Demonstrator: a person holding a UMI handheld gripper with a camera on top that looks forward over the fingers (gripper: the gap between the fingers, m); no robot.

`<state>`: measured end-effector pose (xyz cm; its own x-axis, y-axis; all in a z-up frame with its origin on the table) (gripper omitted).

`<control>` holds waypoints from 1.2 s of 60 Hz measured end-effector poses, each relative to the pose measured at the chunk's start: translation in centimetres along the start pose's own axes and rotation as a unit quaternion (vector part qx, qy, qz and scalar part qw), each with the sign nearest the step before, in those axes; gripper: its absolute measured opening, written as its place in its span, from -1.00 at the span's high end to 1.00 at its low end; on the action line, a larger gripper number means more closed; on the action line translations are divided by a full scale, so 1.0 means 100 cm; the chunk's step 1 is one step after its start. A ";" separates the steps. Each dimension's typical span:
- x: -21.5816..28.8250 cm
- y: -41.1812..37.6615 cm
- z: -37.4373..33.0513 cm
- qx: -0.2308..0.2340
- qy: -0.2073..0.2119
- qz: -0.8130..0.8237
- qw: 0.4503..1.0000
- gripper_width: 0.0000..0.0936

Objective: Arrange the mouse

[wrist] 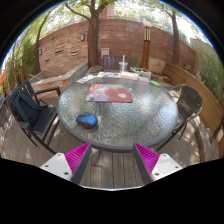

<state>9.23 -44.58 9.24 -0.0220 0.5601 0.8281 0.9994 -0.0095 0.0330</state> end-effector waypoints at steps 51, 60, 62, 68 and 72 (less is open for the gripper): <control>0.058 -0.085 0.201 0.041 0.005 -0.051 0.998 0.09; 0.064 -0.095 0.194 0.053 0.000 -0.047 0.998 0.24; 0.070 -0.101 0.188 0.059 0.004 -0.051 0.997 0.24; 0.117 -0.126 0.164 0.095 0.043 -0.056 0.993 0.24; 0.163 -0.137 0.150 0.117 0.083 -0.050 0.988 0.24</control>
<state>-4.42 -22.88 13.83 -0.1064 0.4039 0.9086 0.9703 0.2419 0.0061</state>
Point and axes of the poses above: the point between the fingertips, and its own axes, seen from behind it with the camera up: y to the right, x up, z forward, the way the camera looks, the point moved 6 cm from there along -z, backward, against the way the camera looks, and after that the axes turned 8 degrees about y, right-handed, at the moved point
